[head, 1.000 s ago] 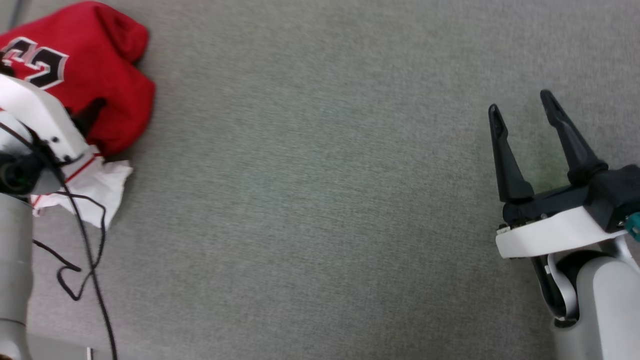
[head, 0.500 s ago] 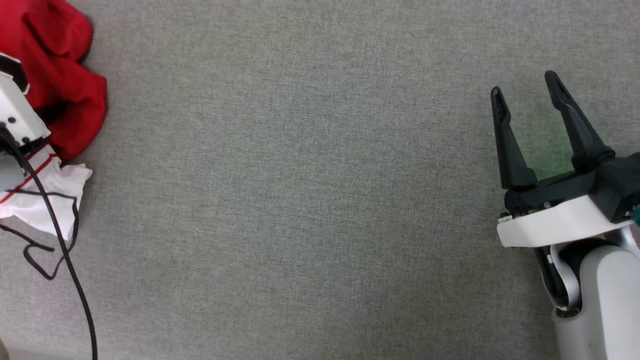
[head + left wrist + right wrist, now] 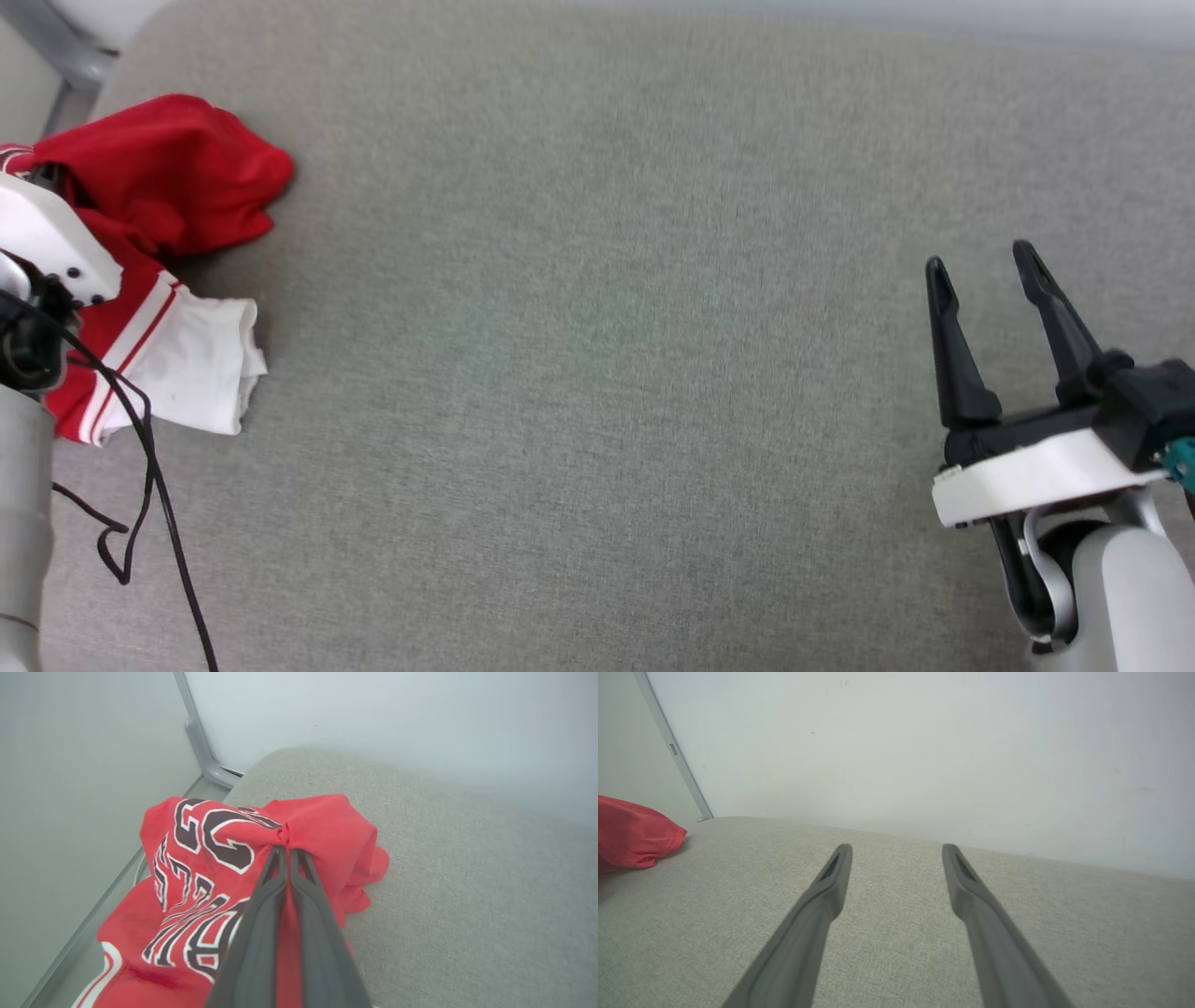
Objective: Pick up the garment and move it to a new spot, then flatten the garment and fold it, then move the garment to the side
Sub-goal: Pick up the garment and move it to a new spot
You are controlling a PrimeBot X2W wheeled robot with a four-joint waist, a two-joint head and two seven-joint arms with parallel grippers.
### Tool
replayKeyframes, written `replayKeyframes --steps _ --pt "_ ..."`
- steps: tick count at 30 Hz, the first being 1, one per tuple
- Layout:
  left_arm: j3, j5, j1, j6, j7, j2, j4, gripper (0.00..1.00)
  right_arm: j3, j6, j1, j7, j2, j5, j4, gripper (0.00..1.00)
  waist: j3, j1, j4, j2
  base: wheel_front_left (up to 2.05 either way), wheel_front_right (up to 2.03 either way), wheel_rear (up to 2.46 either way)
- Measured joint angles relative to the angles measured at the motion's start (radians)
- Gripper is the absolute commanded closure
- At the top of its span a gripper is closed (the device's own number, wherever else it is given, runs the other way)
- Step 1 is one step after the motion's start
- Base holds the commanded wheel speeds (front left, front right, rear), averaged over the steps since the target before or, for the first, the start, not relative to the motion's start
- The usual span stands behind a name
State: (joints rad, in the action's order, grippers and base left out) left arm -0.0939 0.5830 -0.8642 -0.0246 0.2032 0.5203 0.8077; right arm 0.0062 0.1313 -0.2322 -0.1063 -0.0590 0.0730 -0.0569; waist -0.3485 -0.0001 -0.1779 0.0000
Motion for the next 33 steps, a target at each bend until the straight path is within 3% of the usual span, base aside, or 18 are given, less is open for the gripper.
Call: replayKeyframes --steps 6,13,23,33 --pt "-0.016 -0.04 0.044 0.023 -0.18 -0.033 -0.035 1.0 -0.03 0.0 0.062 -0.011 0.004 0.016 0.021 0.0 0.105 -0.0001 -0.008 0.0 0.0 0.0 0.0" --pt "-0.032 -0.061 0.117 0.046 -0.286 -0.065 -0.134 1.0 -0.063 0.0 0.121 -0.01 0.007 0.046 0.015 0.0 0.197 -0.0002 0.01 0.0 0.0 0.0 0.0" --pt "-0.104 -0.052 0.234 0.061 -0.285 -0.185 -0.357 1.0 -0.098 0.0 0.172 0.011 0.007 0.066 -0.008 0.0 0.25 -0.0001 0.112 0.0 0.0 0.0 0.0" --pt "-0.236 -0.041 0.323 0.033 -0.232 -0.314 -0.556 1.0 -0.094 0.0 0.172 0.003 0.007 0.095 -0.002 0.0 0.225 -0.0001 0.263 0.0 0.0 0.0 0.0"
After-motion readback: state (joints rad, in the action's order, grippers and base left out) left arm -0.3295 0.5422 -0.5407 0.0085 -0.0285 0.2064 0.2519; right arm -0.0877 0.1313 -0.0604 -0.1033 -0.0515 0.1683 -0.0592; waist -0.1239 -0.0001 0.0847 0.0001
